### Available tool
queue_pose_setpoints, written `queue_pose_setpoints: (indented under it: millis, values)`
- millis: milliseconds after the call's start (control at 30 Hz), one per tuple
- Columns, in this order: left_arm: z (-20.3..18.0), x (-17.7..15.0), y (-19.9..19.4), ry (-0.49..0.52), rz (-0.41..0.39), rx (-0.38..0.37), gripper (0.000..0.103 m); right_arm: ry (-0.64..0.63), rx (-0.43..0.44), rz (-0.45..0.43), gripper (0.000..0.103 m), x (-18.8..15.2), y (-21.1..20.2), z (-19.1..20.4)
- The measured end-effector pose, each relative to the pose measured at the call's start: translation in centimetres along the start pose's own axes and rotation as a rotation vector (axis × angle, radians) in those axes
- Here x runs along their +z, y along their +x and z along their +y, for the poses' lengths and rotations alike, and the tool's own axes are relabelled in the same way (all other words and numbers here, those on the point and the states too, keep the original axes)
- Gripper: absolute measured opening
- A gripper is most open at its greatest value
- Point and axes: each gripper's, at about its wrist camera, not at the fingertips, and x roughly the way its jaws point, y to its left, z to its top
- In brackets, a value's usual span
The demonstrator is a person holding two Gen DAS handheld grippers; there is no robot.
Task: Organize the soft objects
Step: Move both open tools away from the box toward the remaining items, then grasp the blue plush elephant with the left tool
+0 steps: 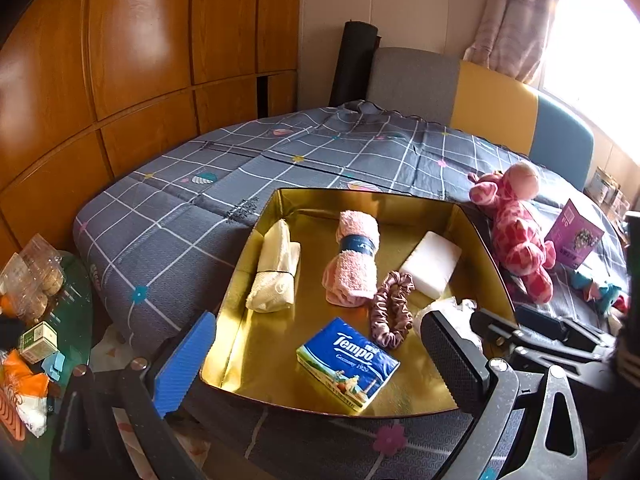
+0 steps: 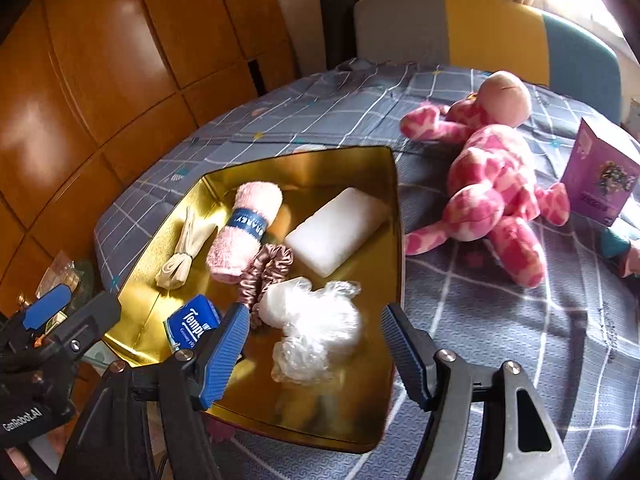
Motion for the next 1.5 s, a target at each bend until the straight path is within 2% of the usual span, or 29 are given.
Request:
queue_pose_setpoints:
  millis: [200,367,600,767,933,1167,1233,1400,1500]
  values:
    - [-0.9,-0.3,0.2,0.035,0.013,-0.01,0.103,-0.024,-0.079,-0.043,0.07,-0.6,-1.6,-1.0]
    - [-1.7,-0.4,0.3,0.05,0.021,-0.042,0.103,0.01,-0.118,-0.073,0.07,-1.3,-3.6,-3.4]
    - [-4.3,0.5,-0.3,0.113,-0.007,-0.102,0.103,0.133,-0.203,-0.085,0.07,-2.4,-6.4,-10.1]
    - [-7.3,1.5,-0.1,0.161,0.017,-0.182,0.103,0.251,-0.274,-0.092,0.07,-3.3,-9.9,-16.6]
    - [-12.4,2.1,-0.1,0.28,0.018,-0.269,0.103,0.416,-0.387,-0.118,0.07,-4.2,-14.5,-24.5]
    - [-21.7,1.6,0.0,0.508,0.04,-0.4,0.101,0.621,-0.55,-0.18,0.07,-6.4,-20.1,-33.4]
    - [-24.7,1.5,-0.2,0.576,0.023,-0.423,0.099,0.657,-0.58,-0.199,0.07,-7.2,-21.1,-35.2]
    - [-32.3,0.7,0.2,0.727,0.021,-0.513,0.08,0.74,-0.624,-0.223,0.07,-9.1,-22.2,-37.8]
    - [-37.0,0.0,0.8,0.836,0.016,-0.572,0.08,0.777,-0.591,-0.241,0.07,-9.6,-22.3,-38.5]
